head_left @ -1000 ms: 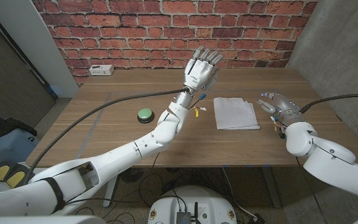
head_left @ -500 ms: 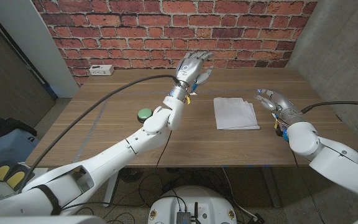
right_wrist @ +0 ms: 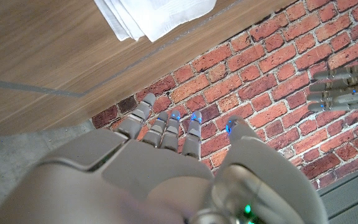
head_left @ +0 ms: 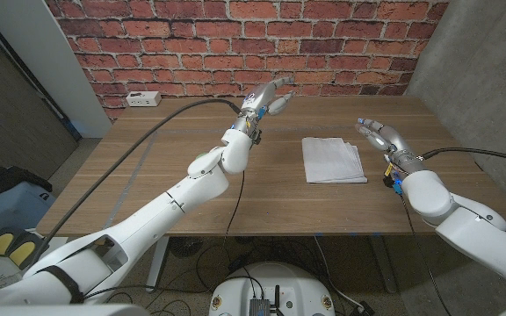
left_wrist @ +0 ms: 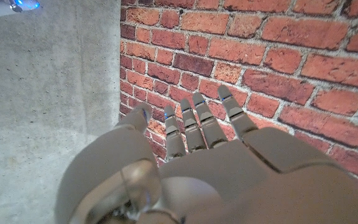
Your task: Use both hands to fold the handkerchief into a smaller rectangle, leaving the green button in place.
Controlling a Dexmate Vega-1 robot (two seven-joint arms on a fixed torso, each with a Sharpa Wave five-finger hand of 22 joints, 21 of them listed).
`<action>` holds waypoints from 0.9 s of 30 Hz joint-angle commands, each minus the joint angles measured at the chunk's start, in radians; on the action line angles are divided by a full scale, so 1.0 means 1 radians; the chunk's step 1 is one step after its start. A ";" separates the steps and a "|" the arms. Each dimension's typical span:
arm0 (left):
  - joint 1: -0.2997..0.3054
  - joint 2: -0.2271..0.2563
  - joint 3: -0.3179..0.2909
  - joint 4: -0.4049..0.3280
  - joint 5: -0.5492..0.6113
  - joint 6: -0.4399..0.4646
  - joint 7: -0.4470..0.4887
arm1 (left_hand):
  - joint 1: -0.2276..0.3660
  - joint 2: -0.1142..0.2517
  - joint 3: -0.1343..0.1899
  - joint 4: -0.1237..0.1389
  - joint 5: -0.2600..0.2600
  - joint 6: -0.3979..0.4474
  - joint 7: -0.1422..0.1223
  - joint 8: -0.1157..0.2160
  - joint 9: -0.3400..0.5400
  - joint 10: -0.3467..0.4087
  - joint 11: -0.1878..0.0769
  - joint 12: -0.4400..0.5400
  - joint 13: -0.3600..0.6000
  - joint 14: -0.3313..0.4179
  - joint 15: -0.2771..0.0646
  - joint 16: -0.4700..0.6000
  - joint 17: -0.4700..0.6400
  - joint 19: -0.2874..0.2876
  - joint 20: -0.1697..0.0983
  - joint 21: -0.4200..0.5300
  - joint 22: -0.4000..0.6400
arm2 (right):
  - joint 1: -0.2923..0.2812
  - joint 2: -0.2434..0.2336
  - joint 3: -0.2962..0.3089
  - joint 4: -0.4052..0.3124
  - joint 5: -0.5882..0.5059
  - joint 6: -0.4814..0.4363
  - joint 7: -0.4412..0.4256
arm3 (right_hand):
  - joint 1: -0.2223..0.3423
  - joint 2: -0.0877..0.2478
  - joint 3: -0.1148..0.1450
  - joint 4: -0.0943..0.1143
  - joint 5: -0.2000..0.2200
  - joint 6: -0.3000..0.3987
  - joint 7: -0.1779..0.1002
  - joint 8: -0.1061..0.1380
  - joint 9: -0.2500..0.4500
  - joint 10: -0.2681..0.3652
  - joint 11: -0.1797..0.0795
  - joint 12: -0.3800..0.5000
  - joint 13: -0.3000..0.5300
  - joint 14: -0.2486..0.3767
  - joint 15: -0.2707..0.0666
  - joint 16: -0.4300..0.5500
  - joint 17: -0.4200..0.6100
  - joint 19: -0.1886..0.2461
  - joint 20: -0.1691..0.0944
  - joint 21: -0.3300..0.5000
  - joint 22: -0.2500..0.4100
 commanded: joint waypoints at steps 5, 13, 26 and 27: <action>0.028 0.018 -0.102 0.029 -0.395 -0.124 -0.165 | -0.045 0.005 -0.004 0.030 0.004 -0.004 0.033 0.008 0.000 0.005 0.030 0.013 0.004 -0.002 0.032 0.008 0.007 -0.010 0.014 -0.008 0.007 | 0.017 0.064 -0.020 0.062 0.069 0.164 0.011 | 0.000 0.006 0.005 0.005 -0.002 0.011 0.013 0.004 0.003 0.017 0.010 0.009 0.002 0.014 0.008 0.010 0.006 0.012 0.006 0.003 0.005; 0.058 0.045 -0.145 0.026 -0.557 -0.146 -0.229 | -0.085 0.007 -0.014 0.060 -0.002 -0.007 0.055 0.010 -0.001 0.008 0.053 0.018 0.005 -0.004 0.053 0.012 0.010 -0.021 -0.005 -0.009 0.010 | 0.014 0.105 -0.043 0.079 0.089 0.241 0.002 | -0.002 0.003 0.008 0.007 -0.003 0.021 0.019 0.006 0.003 0.029 0.023 0.011 0.002 0.026 0.019 0.011 0.006 0.017 0.010 0.002 0.005; 0.068 0.054 -0.207 0.157 -0.877 -0.256 -0.429 | -0.162 -0.015 -0.031 0.097 -0.009 -0.099 0.042 -0.007 -0.007 -0.082 0.069 -0.008 -0.005 -0.113 0.078 -0.014 -0.004 -0.092 -0.082 -0.035 0.007 | 0.019 0.211 -0.079 0.159 0.188 0.430 0.020 | 0.003 -0.009 0.008 -0.001 -0.005 0.033 0.033 0.007 0.002 0.042 0.045 0.012 0.002 0.036 0.033 0.009 0.003 0.025 0.019 0.002 0.006; 0.070 0.053 -0.209 0.166 -0.893 -0.260 -0.434 | -0.173 -0.020 -0.032 0.094 -0.009 -0.136 0.034 -0.008 -0.010 -0.122 0.064 -0.011 -0.011 -0.155 0.080 -0.015 -0.008 -0.107 -0.086 -0.042 0.004 | 0.020 0.218 -0.081 0.168 0.198 0.443 0.024 | 0.001 -0.014 0.006 -0.002 -0.006 0.033 0.034 0.006 0.002 0.042 0.047 0.011 0.002 0.035 0.035 0.007 0.003 0.024 0.021 0.001 0.006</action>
